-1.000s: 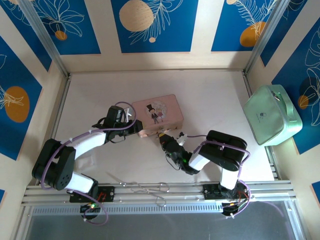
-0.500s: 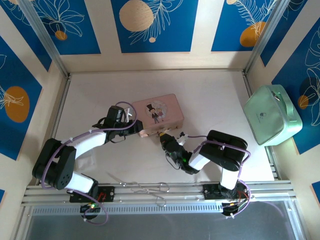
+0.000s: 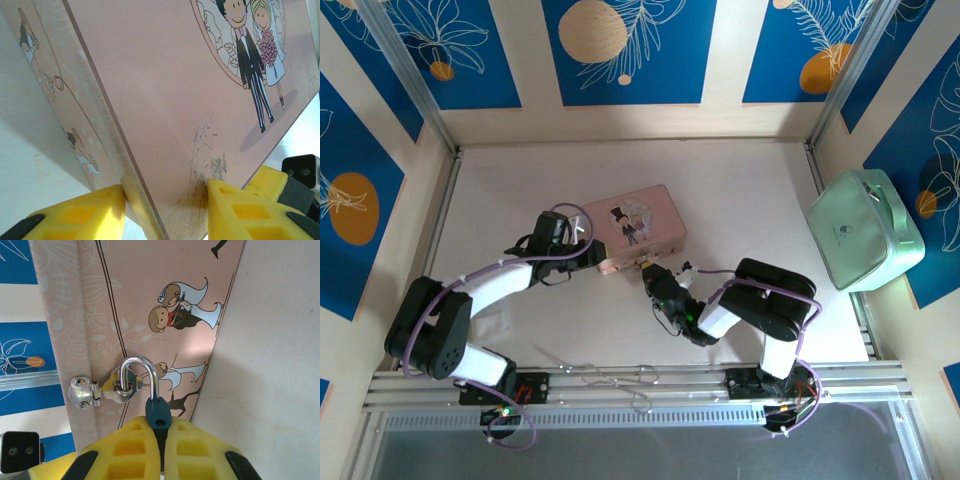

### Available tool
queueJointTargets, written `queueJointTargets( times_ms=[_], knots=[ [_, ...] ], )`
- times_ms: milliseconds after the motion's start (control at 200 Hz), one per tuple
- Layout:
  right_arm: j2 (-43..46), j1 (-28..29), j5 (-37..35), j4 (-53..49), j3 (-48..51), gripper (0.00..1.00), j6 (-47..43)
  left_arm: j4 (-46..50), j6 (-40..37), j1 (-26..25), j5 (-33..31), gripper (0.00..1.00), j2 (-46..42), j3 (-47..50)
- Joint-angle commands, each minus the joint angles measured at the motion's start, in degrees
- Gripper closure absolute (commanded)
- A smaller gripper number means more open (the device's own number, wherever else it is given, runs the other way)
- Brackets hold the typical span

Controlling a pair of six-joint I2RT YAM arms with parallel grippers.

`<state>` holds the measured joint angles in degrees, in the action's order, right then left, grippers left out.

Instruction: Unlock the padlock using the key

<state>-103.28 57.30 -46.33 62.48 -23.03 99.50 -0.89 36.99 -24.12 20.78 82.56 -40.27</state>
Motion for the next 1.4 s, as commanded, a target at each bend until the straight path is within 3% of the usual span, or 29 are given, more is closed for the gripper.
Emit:
queueJointTargets(
  times_ms=[0, 160, 370, 745, 995, 1396],
  knots=[
    [0.0, -0.2, -6.5, 1.6, 1.2, 1.00, 0.7, 10.5, -2.9, 0.4, -1.2, 0.58, 1.5, 1.5],
    [-2.1, 0.1, -6.1, 4.8, 1.7, 1.00, 0.7, 10.6, -1.4, 0.3, -0.4, 0.56, 0.1, 0.3],
    [-1.5, 0.6, -6.1, 3.9, 1.5, 1.00, 0.2, 10.5, 1.8, -1.3, 0.1, 0.43, -3.4, -1.9],
    [-1.5, 1.2, -6.6, 3.8, 2.0, 1.00, 0.6, 5.2, 6.4, -4.3, 0.2, 0.36, -2.1, -3.7],
    [-2.0, 1.4, -6.3, 3.8, 1.7, 1.00, 0.9, 6.3, 7.1, -8.2, -4.5, 0.30, -0.8, -6.2],
    [-3.0, 1.4, -5.4, 4.7, 1.6, 1.00, 1.2, 4.3, 14.8, -8.4, -11.6, 0.27, 0.6, -4.1]
  ],
)
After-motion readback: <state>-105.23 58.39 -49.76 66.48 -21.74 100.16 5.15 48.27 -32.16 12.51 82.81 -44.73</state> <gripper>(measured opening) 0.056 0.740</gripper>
